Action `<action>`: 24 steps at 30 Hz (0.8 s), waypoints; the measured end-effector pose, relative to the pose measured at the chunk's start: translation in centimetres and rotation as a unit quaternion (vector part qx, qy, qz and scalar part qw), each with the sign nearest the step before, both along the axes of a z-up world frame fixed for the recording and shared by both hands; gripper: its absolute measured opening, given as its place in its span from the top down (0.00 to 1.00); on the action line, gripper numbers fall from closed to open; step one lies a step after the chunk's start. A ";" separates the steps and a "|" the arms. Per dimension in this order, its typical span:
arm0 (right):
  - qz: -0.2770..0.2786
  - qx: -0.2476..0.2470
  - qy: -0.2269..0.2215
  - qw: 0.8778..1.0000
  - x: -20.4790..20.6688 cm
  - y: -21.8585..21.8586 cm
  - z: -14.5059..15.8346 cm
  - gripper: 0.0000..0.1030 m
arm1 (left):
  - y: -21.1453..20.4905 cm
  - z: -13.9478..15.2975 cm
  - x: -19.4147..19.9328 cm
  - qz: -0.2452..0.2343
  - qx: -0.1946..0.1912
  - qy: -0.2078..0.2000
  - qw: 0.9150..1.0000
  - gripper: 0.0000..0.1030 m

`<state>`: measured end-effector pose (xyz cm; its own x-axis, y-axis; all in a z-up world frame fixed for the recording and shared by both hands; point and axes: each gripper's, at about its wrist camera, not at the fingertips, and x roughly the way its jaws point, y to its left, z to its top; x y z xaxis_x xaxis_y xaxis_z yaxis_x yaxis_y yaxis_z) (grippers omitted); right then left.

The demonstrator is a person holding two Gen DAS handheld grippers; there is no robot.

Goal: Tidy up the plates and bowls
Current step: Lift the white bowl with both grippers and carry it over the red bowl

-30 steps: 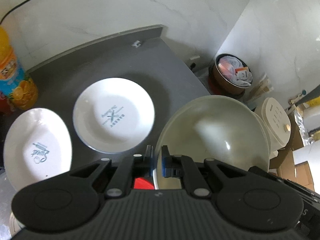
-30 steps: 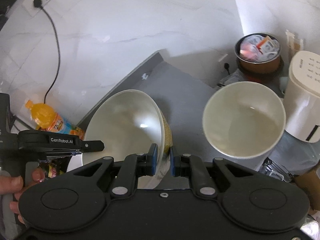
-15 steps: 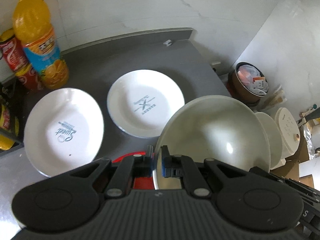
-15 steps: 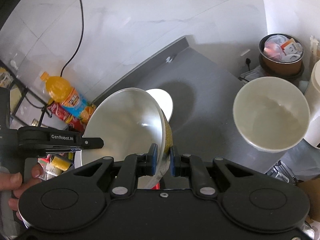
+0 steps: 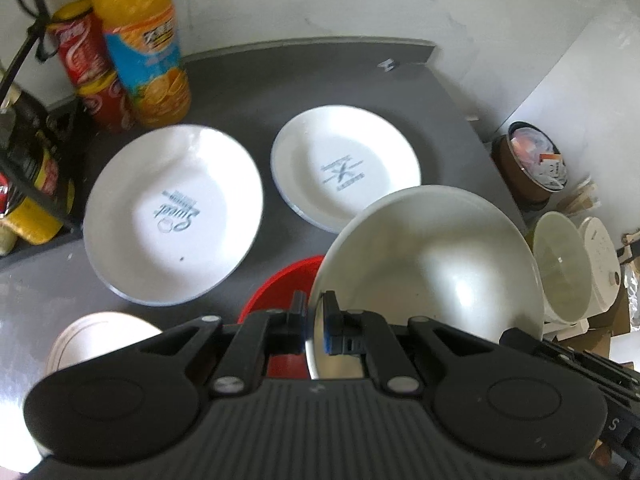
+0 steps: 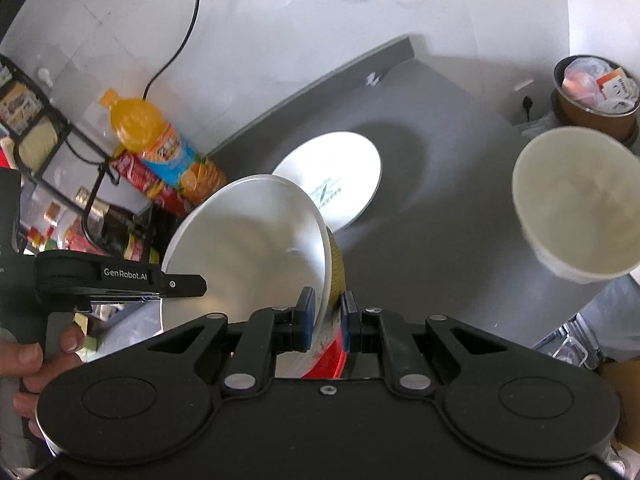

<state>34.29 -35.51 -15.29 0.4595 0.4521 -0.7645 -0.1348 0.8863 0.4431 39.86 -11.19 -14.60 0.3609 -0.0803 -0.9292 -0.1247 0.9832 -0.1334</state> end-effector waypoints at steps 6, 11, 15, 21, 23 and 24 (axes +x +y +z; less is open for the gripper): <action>0.021 -0.007 0.017 1.000 -0.2 1.2 -1.1 0.87 | 1.1 -1.5 -0.7 0.020 0.003 0.025 0.999 0.94; 0.037 -0.020 0.029 0.999 -0.2 2.0 -2.0 0.87 | 1.6 -2.5 -1.1 0.031 0.007 0.039 0.999 0.94; 0.044 -0.030 0.033 0.998 -0.1 2.5 -2.6 0.87 | 1.8 -3.3 -1.2 0.036 0.009 0.048 0.998 0.94; 0.059 -0.049 0.038 0.996 -0.2 3.4 -3.5 0.87 | 2.1 -4.3 -1.4 0.040 0.012 0.054 0.998 0.94; 0.064 -0.057 0.039 0.996 -0.2 3.7 -3.7 0.87 | 2.0 -4.6 -1.5 0.040 0.016 0.057 0.997 0.94; 0.068 -0.060 0.039 0.995 -0.2 3.9 -3.9 0.87 | 2.0 -4.8 -1.5 0.040 0.017 0.060 0.997 0.94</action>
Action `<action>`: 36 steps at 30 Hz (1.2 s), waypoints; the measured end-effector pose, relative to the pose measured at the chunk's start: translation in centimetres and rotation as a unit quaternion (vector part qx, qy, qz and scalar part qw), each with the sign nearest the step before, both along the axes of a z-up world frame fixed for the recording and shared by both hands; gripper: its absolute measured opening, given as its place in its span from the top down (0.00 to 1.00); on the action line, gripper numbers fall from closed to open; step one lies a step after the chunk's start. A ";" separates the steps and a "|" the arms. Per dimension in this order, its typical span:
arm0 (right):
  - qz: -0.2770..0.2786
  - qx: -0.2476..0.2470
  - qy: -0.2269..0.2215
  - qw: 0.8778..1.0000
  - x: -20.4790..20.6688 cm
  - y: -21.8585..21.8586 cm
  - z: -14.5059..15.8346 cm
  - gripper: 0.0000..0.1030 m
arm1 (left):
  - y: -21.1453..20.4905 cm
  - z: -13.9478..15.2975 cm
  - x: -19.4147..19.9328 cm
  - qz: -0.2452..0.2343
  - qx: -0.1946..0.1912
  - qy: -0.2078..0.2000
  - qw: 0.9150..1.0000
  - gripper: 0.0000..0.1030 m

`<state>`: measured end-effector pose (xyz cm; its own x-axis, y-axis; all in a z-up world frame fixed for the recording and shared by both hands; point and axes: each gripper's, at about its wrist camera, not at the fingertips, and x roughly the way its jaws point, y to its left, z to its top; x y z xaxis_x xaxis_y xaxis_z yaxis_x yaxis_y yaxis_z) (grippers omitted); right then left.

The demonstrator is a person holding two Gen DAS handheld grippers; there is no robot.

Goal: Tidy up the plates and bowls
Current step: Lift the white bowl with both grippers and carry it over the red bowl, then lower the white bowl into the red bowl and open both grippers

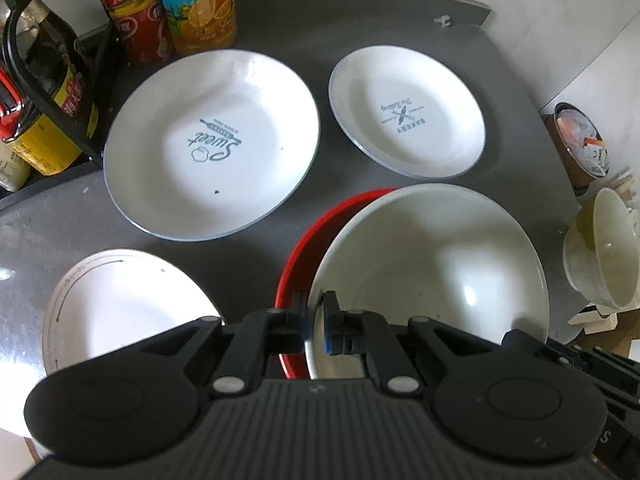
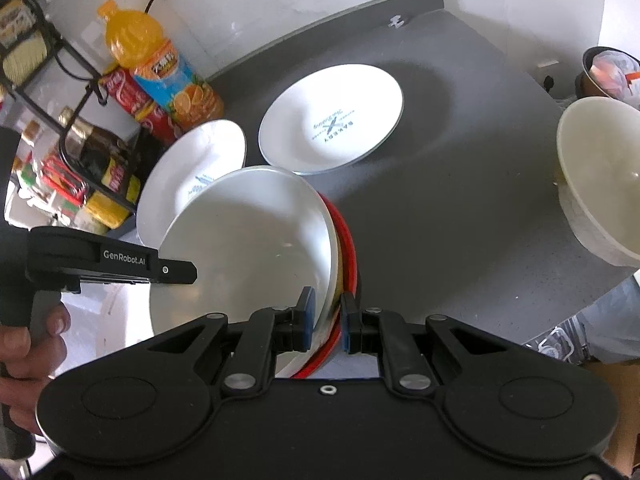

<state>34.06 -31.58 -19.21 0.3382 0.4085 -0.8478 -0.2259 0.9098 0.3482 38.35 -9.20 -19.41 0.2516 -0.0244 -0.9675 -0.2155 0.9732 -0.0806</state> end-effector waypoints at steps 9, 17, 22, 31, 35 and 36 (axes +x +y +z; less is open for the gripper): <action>0.006 -0.023 -0.027 0.999 0.2 0.9 -0.1 0.85 | -0.2 -1.6 0.2 -0.003 0.013 0.028 1.000 0.93; -0.014 -0.017 -0.027 0.999 0.1 0.4 0.2 0.62 | -0.2 -1.1 0.7 -0.011 0.008 0.039 0.999 0.90; -0.035 -0.016 -0.040 0.998 0.0 -0.7 0.9 0.45 | -0.5 -0.1 1.0 -0.023 0.015 0.036 0.999 0.85; -0.081 -0.003 -0.044 0.996 0.3 -2.6 1.3 0.37 | -1.4 2.5 1.4 -0.049 0.078 -0.005 0.996 0.40; -0.104 -0.003 -0.051 0.993 0.3 -3.3 1.4 0.29 | -1.8 3.3 1.9 -0.052 0.081 -0.020 0.995 0.32; -0.109 -0.004 -0.053 0.993 0.3 -3.6 1.5 0.27 | -2.0 3.4 2.0 -0.054 0.081 -0.022 0.995 0.32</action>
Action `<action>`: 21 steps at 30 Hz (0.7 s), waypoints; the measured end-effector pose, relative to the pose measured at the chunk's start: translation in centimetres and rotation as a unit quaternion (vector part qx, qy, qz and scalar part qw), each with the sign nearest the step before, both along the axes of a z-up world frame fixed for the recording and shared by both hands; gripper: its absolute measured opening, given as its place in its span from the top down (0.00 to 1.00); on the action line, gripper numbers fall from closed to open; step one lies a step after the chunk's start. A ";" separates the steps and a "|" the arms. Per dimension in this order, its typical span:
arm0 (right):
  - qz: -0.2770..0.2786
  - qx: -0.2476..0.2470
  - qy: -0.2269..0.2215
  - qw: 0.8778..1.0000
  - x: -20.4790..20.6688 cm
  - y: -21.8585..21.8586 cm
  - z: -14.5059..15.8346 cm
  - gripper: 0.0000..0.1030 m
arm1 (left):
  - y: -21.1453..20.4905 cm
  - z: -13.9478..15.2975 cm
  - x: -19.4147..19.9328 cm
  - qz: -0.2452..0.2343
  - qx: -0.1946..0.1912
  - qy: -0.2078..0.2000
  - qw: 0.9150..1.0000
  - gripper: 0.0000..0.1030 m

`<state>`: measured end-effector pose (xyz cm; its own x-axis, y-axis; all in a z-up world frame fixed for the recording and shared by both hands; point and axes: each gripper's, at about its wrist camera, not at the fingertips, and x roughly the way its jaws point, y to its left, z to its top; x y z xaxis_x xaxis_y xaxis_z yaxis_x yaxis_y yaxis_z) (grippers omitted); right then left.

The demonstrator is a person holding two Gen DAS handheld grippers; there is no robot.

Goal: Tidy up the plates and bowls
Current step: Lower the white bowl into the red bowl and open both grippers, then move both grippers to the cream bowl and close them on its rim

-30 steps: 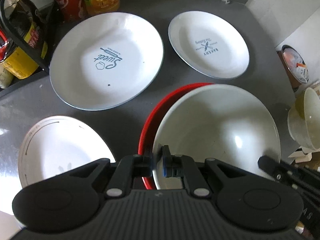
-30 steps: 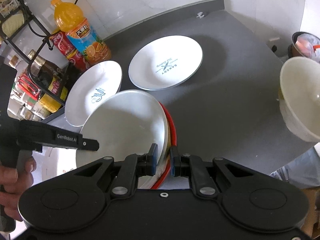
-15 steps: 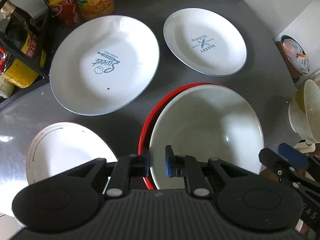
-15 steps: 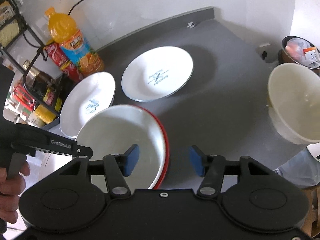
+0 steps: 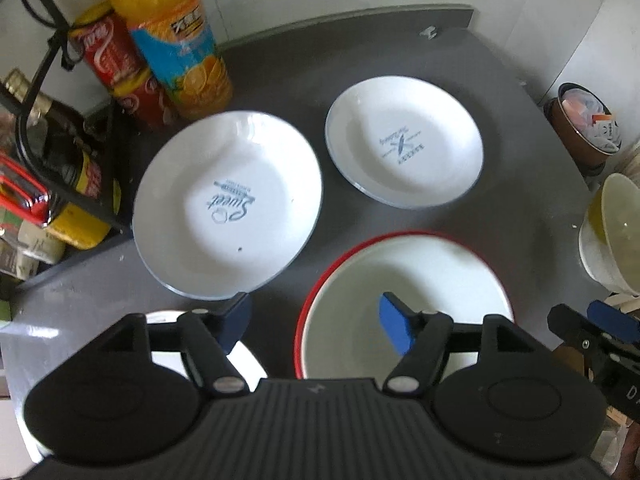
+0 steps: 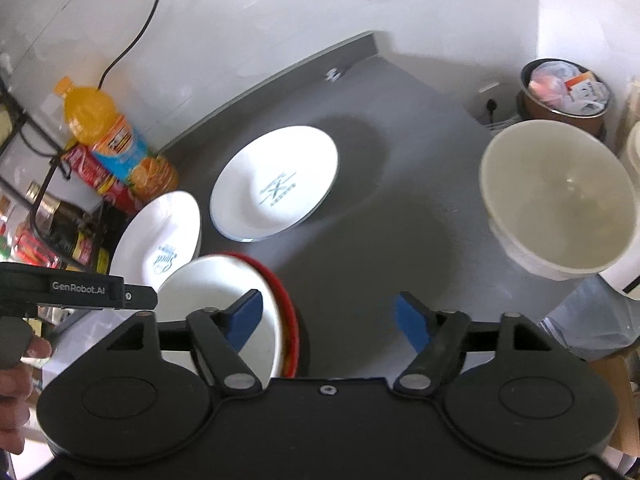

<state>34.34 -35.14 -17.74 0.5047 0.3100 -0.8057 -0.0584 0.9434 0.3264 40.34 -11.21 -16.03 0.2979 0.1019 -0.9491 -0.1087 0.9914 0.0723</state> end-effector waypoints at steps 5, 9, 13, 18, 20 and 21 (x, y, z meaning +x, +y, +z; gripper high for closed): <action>-0.034 0.011 -0.004 0.999 0.0 -1.7 0.4 0.21 | -1.6 0.3 1.0 -0.018 -0.013 -0.007 1.000 0.32; -0.064 0.010 -0.009 0.998 -0.2 -3.1 0.6 0.20 | -3.2 0.5 1.5 -0.038 -0.020 -0.014 0.999 0.31; -0.087 0.009 -0.016 0.996 -0.5 -4.4 0.9 0.16 | -4.9 0.8 2.0 -0.059 -0.025 -0.022 0.998 0.31; -0.111 0.006 -0.020 0.994 -0.8 -5.8 1.1 0.12 | -6.7 0.9 2.8 -0.077 -0.032 -0.032 0.996 0.31; -0.121 0.003 -0.021 0.992 -0.9 -6.6 1.1 0.11 | -7.5 1.1 3.1 -0.083 -0.034 -0.034 0.995 0.30; -0.126 0.002 -0.022 0.992 -0.9 -6.9 1.2 0.11 | -8.0 1.1 3.2 -0.087 -0.036 -0.035 0.995 0.30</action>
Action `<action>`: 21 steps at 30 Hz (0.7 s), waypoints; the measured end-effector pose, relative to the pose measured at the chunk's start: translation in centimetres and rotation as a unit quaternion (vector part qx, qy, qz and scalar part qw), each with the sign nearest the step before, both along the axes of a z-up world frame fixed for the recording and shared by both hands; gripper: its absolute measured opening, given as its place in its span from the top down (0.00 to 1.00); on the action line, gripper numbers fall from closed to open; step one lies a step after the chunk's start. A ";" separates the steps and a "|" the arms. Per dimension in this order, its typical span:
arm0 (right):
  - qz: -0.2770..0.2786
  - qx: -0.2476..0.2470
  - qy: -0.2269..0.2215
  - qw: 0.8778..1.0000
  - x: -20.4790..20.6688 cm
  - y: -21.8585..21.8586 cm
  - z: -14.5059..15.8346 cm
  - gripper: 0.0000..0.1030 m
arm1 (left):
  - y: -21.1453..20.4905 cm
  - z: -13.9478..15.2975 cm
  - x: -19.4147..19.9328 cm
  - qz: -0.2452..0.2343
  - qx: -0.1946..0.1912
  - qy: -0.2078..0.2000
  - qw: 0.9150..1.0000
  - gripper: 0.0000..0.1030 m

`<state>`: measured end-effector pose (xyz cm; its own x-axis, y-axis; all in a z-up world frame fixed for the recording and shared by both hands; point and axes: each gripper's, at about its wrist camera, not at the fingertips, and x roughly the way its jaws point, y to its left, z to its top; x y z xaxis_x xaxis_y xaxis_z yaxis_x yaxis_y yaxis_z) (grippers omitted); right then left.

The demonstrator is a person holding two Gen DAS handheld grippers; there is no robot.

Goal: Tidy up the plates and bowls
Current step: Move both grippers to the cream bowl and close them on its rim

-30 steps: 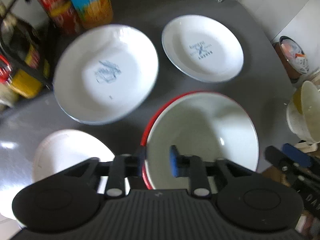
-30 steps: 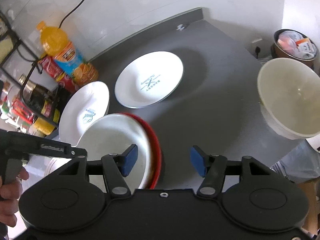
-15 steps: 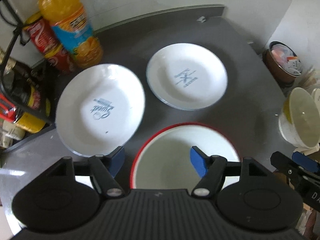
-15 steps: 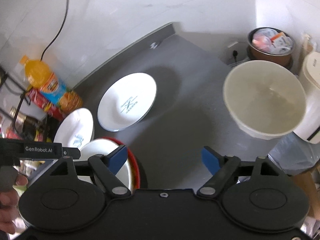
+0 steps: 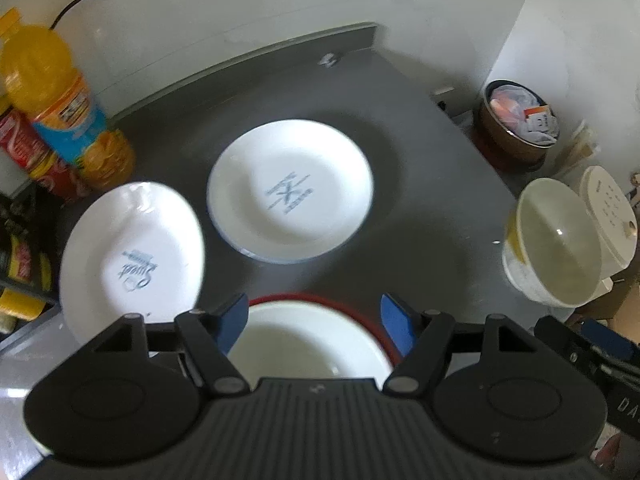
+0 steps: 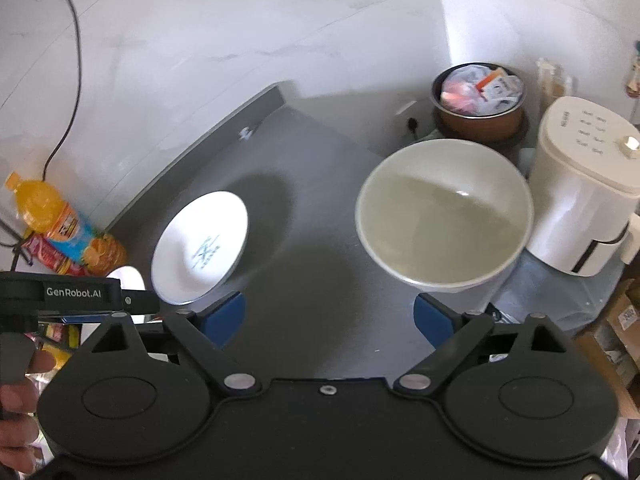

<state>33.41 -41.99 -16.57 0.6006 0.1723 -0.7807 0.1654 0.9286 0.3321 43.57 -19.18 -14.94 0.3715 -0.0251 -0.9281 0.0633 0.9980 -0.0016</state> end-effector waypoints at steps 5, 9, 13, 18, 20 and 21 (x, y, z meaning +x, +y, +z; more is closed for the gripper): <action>-0.020 -0.004 -0.001 1.000 -0.2 -1.5 0.0 0.11 | -2.1 -0.2 0.9 -0.012 -0.003 0.000 1.000 0.30; -0.040 -0.006 -0.001 0.999 -0.4 -3.0 -0.1 0.11 | -3.7 -0.7 1.5 -0.009 -0.006 0.004 1.000 0.30; -0.059 -0.008 -0.005 0.998 -0.7 -4.6 -0.3 0.13 | -5.5 -0.6 1.9 -0.018 -0.013 0.000 1.000 0.30; -0.075 -0.010 -0.009 0.997 -0.6 -6.6 -0.5 0.17 | -8.1 -0.7 2.3 -0.025 -0.025 0.000 0.999 0.30; -0.078 -0.012 -0.007 0.997 -0.3 -7.2 -0.7 0.20 | -9.2 -0.8 2.3 -0.029 -0.029 -0.001 0.999 0.30; -0.080 -0.014 -0.006 0.997 -0.3 -7.5 -0.9 0.23 | -9.7 -0.9 2.4 -0.032 -0.031 -0.002 0.999 0.30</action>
